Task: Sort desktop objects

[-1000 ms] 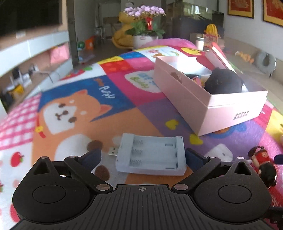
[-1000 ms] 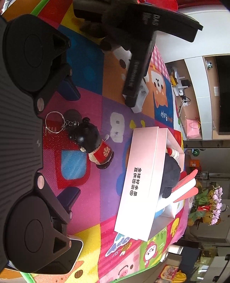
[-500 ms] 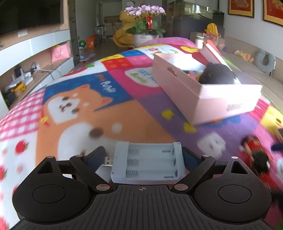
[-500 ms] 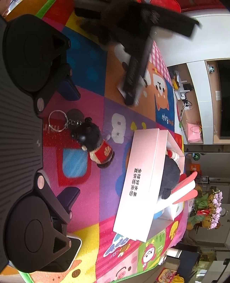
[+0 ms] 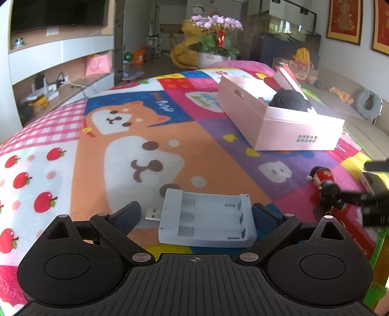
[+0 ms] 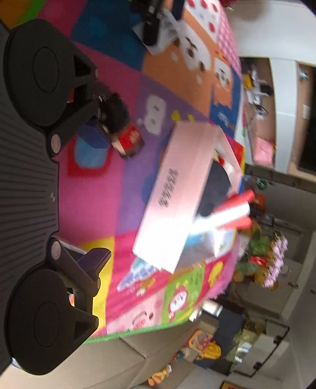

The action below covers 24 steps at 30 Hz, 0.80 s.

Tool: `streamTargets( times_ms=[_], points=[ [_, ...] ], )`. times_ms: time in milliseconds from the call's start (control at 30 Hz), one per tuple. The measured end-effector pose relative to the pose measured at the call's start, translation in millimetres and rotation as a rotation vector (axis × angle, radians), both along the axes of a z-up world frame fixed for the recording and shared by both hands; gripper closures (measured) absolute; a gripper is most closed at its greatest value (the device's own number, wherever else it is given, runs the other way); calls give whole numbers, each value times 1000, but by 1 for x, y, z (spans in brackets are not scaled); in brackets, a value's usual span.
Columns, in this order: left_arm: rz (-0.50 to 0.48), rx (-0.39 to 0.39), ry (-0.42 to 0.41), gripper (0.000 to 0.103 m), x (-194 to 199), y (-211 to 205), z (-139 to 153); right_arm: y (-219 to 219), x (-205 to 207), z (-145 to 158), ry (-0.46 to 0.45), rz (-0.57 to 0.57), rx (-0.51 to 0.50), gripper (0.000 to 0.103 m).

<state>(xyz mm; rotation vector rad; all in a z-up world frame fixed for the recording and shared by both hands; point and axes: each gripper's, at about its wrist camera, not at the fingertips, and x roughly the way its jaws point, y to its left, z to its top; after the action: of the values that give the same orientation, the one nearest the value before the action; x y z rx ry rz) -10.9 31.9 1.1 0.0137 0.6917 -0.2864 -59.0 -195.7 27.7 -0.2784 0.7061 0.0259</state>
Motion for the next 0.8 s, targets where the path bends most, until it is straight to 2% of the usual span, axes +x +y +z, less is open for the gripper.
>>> streamTargets(
  times_ms=[100, 200, 267, 500, 600, 733, 800],
  points=[
    [12, -19, 0, 2, 0, 3, 0, 18, -5, 0, 17, 95, 43, 14],
    [19, -26, -1, 2, 0, 4, 0, 33, -11, 4, -7, 184, 66, 13],
    [19, -27, -1, 2, 0, 4, 0, 35, -11, 6, -19, 199, 79, 9],
    [19, -27, -1, 2, 0, 4, -1, 28, 5, 5, 7, 215, 114, 10],
    [19, -28, -1, 2, 0, 5, -1, 26, 14, 2, 55, 243, 151, 15],
    [18, -32, -3, 1, 0, 5, 0, 26, 25, -3, 117, 239, 193, 37],
    [16, -38, -4, 1, -1, 5, 0, 23, 26, -2, 124, 222, 226, 38]
  ],
)
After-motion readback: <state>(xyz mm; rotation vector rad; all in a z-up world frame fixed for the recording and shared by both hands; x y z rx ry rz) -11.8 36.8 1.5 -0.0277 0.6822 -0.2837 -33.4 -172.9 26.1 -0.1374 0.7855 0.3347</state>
